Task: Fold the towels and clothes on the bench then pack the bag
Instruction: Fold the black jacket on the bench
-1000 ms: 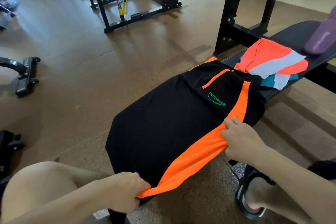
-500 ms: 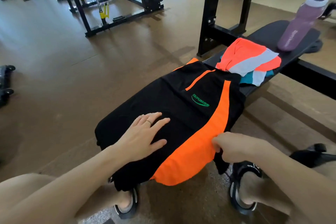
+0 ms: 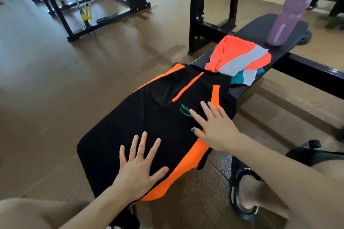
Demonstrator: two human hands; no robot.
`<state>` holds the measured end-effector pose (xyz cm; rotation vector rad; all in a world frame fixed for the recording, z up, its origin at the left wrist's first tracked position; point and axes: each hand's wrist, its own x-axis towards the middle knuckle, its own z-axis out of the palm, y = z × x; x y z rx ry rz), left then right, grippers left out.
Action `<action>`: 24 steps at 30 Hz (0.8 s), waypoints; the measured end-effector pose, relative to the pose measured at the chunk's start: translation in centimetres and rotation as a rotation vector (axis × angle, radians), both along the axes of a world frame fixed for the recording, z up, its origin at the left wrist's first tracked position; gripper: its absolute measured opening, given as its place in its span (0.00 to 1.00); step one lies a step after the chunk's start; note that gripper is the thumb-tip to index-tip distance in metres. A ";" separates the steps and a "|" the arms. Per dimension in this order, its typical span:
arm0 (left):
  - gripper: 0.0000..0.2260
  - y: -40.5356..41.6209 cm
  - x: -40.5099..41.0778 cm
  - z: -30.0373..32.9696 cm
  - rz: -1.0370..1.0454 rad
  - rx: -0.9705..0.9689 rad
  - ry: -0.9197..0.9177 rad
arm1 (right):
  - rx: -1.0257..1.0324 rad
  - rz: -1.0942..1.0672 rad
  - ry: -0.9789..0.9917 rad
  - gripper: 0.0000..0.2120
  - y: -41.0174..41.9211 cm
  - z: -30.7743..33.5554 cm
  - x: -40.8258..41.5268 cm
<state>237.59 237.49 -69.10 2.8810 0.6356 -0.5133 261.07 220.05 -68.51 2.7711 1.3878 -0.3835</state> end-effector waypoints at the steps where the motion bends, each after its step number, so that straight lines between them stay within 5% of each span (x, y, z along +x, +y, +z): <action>1: 0.37 -0.4 -0.5 0.1 -0.009 0.000 0.028 | -0.017 -0.018 0.003 0.34 -0.2 -0.2 0.0; 4: 0.37 -0.5 -1.3 1.0 -0.043 -0.020 0.079 | -0.061 -0.041 0.023 0.42 -0.8 -0.5 -0.4; 8: 0.36 2.1 3.3 3.2 -0.052 0.015 -0.085 | -0.089 -0.042 0.010 0.46 -0.7 0.2 0.4; 16: 0.32 5.2 19.4 2.4 -0.130 0.096 -0.119 | -0.043 -0.081 -0.003 0.37 1.0 0.1 5.5; 24: 0.32 8.2 27.4 0.1 -0.050 0.057 -0.110 | -0.005 -0.119 0.048 0.50 -0.2 -0.8 6.0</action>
